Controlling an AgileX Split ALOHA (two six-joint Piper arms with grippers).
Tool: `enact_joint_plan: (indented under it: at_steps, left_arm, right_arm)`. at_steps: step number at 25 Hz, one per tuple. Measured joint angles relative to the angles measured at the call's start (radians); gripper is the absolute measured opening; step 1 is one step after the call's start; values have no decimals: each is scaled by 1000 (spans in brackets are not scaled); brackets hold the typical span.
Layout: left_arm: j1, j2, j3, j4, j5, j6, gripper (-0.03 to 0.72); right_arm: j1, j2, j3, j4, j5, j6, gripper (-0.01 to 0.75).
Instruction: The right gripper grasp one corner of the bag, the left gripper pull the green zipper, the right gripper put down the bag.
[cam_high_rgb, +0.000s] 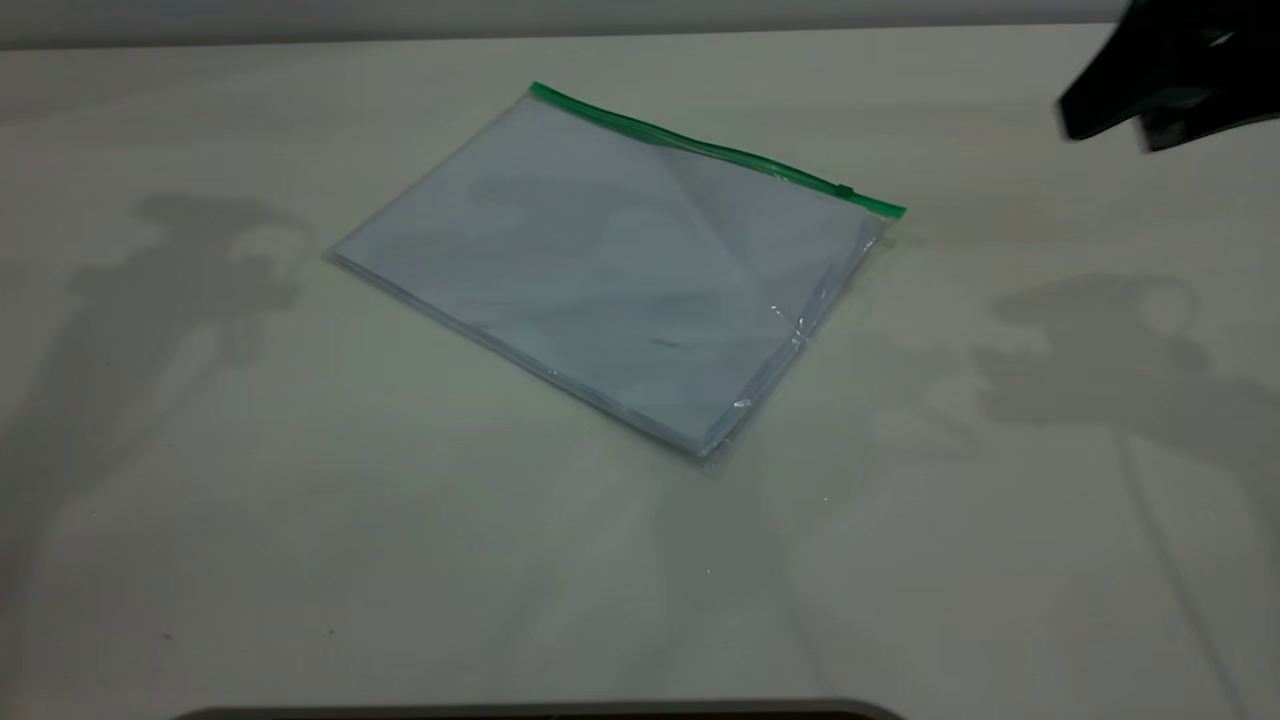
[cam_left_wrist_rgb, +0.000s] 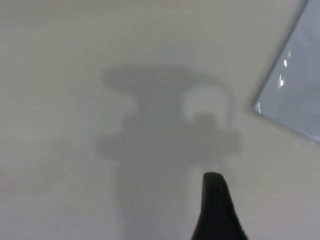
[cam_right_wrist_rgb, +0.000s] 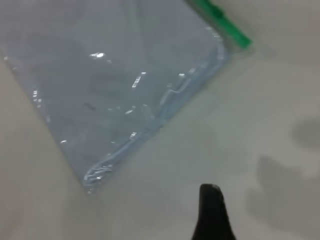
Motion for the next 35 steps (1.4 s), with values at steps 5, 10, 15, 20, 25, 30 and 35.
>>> enact_joint_plan:
  at_steps: [5, 10, 15, 20, 25, 30, 35]
  left_arm:
    - [-31, 52, 0, -1, 7, 0, 575]
    - [-45, 57, 0, -1, -1, 0, 575]
    - [-45, 57, 0, -1, -9, 0, 575]
    - [-45, 57, 0, -1, -10, 5, 575]
    - [-46, 57, 0, -1, -10, 4, 575]
    - [-46, 57, 0, -1, -12, 4, 575]
    - [-46, 57, 0, -1, -14, 3, 575]
  right_arm:
    - [0, 166, -101, 157, 73, -193, 579]
    - [0, 295, -162, 279, 101, -337, 579]
    - [0, 399, -222, 364, 176, -400, 579]
    - [0, 503, -296, 395, 225, -410, 579]
    - [0, 581, -363, 429, 269, -433, 579]
    - [0, 634, -397, 475, 272, -474, 579]
    - [0, 677, -418, 538, 275, -536, 579]
